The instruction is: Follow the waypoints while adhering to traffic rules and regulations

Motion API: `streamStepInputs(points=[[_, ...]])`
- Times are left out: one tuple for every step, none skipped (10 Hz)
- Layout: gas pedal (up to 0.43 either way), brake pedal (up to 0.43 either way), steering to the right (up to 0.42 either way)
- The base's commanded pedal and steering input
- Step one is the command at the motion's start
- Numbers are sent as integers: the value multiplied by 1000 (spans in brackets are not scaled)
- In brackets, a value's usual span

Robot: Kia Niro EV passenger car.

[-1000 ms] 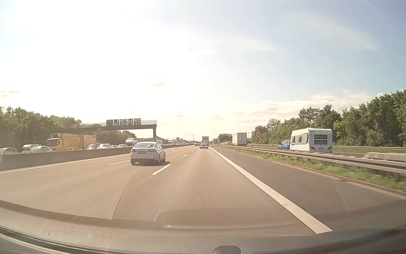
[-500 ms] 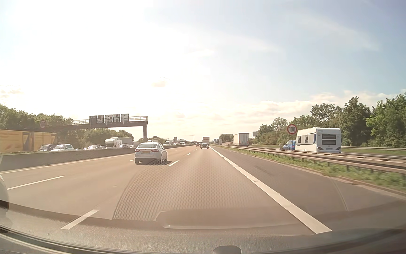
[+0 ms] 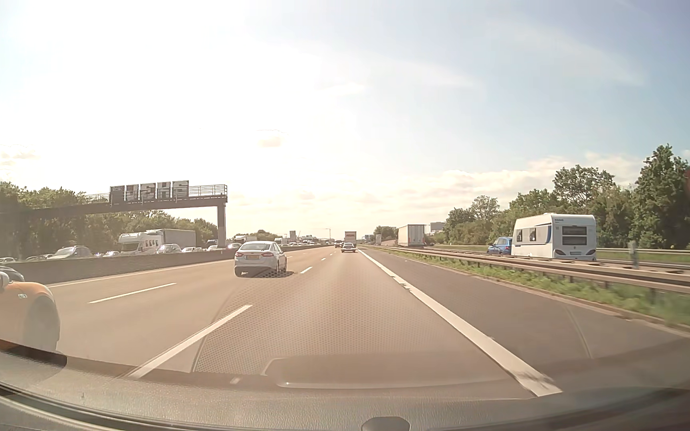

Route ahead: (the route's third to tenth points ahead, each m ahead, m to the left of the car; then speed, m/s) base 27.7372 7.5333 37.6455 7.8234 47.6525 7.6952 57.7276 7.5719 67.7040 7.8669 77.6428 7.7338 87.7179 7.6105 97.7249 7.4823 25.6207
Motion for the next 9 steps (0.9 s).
streamStepInputs(points=[[87,0,-2],[87,0,-2],[87,0,-2],[87,0,-2],[87,0,-2],[87,0,-2],[87,0,-2],[87,0,-2],[87,0,-2]])
